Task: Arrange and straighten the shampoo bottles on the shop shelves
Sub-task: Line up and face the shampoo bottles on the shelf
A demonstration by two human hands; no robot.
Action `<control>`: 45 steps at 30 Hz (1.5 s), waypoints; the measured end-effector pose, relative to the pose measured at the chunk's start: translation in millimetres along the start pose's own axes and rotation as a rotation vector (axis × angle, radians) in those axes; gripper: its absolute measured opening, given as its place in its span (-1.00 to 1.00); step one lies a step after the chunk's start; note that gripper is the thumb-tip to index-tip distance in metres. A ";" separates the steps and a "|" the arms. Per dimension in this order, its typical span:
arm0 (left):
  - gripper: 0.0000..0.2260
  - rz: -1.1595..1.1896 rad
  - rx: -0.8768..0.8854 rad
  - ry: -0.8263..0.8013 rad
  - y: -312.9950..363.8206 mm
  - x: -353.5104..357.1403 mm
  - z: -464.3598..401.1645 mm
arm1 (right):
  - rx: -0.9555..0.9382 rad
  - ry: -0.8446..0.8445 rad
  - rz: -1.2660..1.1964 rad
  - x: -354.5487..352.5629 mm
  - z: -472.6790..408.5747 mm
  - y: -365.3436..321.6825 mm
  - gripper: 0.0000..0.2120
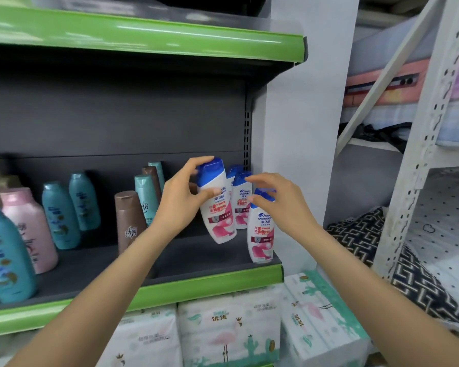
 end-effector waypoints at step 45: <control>-0.48 0.135 -0.216 -0.110 -17.9 -48.9 53.8 | -0.222 0.003 0.129 6.0 34.9 -7.0 -0.40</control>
Point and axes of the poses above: each hand's wrist, its own z-axis away from the middle knuckle, its own x-axis out of the palm, y = z × x, the point moved 7 cm from there along -z, towards the middle knuckle, and after that the axes turned 11 degrees about y, right-handed, at the moved point
